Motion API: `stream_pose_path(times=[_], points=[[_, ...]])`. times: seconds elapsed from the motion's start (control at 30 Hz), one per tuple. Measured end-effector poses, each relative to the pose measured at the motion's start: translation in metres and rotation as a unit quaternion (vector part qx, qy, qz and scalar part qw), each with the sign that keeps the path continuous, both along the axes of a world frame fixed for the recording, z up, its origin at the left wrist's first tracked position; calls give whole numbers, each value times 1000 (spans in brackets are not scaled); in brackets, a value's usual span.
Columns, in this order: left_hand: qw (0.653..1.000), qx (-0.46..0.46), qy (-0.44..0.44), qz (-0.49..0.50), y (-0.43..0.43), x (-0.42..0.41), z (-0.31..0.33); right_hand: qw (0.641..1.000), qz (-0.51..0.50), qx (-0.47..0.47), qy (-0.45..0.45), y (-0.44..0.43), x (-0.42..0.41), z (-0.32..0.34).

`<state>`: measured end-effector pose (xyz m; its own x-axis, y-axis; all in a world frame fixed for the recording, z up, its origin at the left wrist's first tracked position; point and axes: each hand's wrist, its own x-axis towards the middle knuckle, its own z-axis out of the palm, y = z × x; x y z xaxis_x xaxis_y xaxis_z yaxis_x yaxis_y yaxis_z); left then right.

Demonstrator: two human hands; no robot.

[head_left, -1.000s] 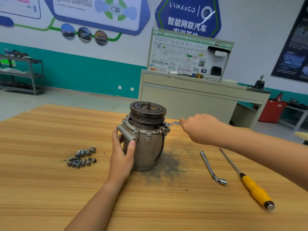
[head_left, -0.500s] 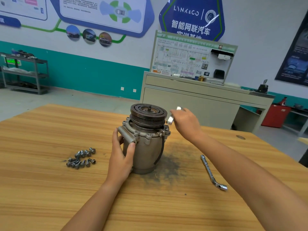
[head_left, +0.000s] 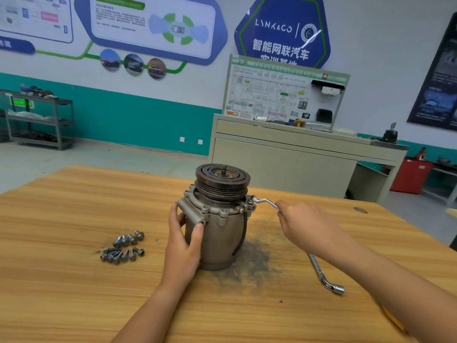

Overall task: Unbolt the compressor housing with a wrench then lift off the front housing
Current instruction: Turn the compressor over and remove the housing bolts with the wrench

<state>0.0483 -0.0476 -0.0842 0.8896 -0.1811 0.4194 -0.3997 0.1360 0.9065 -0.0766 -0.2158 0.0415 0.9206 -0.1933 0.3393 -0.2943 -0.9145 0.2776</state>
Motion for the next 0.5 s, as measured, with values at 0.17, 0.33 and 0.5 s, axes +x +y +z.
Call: stream_pose_path(times=[0.17, 0.33, 0.5], points=[[1000, -3, -7, -10, -1, -1, 1, 990, -16, -108, 92, 24, 4, 24], [1000, 2, -20, -8, 1, -3, 2, 972, -26, -170, 159, 37, 1, 27], [1000, -6, -25, -5, 1, -5, 4, 962, -9, -225, 151, 11, 6, 18]])
